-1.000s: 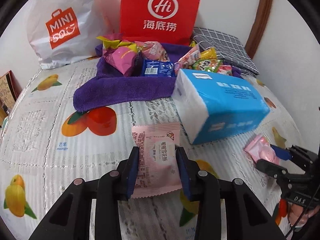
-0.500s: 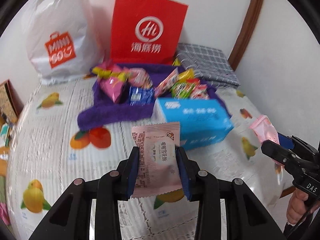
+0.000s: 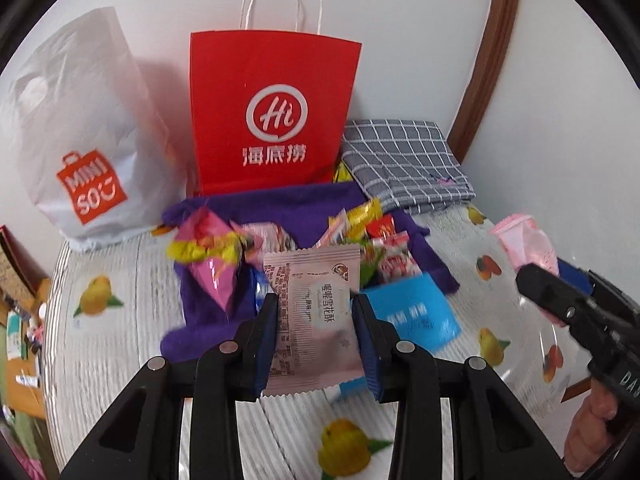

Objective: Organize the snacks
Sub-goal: 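Lift and carry both pink bags over the purple towel with both grippers, then lower and release the pink bag with the right gripper while the left releases its packet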

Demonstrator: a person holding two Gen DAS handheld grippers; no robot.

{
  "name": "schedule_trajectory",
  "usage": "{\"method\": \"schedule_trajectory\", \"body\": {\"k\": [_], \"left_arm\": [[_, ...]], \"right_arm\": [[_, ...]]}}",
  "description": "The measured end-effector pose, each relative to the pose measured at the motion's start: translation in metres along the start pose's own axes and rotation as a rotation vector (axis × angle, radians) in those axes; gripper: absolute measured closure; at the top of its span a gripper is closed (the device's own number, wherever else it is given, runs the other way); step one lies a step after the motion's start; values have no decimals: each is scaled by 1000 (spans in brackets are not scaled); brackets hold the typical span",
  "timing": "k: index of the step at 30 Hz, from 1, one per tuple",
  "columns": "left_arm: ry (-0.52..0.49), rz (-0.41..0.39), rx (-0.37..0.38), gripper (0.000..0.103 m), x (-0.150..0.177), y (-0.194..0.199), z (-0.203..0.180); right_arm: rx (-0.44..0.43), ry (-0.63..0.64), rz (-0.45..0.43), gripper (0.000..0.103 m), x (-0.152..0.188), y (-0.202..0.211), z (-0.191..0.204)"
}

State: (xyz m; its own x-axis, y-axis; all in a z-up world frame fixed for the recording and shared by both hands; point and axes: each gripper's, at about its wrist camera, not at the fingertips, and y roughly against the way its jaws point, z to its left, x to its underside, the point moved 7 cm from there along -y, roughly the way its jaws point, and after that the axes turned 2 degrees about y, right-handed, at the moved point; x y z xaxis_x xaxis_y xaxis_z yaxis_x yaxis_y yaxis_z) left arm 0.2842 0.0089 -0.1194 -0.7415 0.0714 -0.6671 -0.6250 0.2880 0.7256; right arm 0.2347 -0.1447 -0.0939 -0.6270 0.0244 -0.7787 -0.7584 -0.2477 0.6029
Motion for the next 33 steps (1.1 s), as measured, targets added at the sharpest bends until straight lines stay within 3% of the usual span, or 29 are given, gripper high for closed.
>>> {"method": "schedule_trajectory", "body": {"k": [9,15,23,33], "left_arm": [[14,-22,-9,68,-60,-34,4],[37,-84,-64,68,-90,-45,20],[57,-48,-110,68,-88,-77,49],[104,0,-71,68,-79,-98,62]], "right_arm": [[-4,-43,18,53,-37,-50,-4],[-28,-22,52,53,-61,-88,-6],[-62,61,68,53,-82,-127,-7],[-100,160,137,53,-77,-174,-8]]}}
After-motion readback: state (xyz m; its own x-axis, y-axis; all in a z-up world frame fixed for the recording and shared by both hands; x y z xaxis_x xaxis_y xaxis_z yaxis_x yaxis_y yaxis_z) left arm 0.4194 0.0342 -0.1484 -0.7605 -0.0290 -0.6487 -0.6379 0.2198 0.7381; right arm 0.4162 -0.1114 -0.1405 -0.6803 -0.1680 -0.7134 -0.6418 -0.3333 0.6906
